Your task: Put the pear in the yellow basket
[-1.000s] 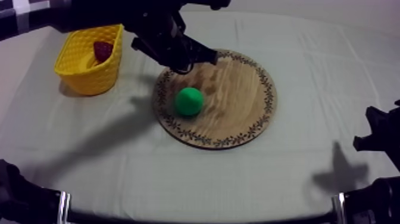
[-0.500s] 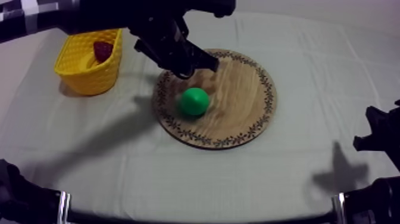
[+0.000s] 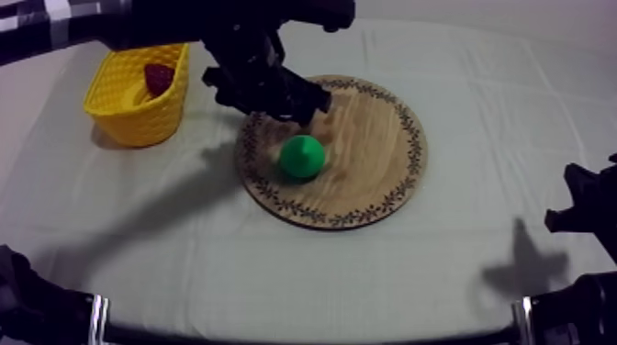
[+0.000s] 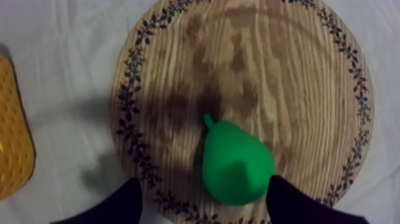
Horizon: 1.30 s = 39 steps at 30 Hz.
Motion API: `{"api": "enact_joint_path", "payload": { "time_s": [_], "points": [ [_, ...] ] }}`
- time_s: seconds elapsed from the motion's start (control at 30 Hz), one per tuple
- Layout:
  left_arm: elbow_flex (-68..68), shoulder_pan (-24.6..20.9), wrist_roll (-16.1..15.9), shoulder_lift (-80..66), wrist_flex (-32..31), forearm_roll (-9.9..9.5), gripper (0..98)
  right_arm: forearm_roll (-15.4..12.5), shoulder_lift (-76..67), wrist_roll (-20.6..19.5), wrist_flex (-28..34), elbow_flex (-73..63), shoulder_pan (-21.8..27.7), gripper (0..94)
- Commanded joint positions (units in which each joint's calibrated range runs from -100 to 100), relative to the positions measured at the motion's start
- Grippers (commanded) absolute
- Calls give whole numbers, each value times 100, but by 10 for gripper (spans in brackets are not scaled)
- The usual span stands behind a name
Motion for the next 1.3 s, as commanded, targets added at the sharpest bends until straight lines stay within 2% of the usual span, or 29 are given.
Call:
{"api": "enact_joint_path", "payload": {
  "time_s": [0.0, 0.33, 0.7, 1.27],
  "points": [
    [-20, -4, 2, 47, 36, 47, 801, 0, 1, 1, 1, 5, 1, 5],
    [-362, -125, -10, 510, 120, 305, 836, 0, 1, 1, 1, 5, 1, 5],
    [-716, -126, -272, 1080, 597, 674, 860, 0, 1, 1, 1, 5, 1, 5],
    [-1063, 3, -303, 1569, 787, 833, 822, 0, 1, 1, 1, 5, 1, 5]
  ]
}}
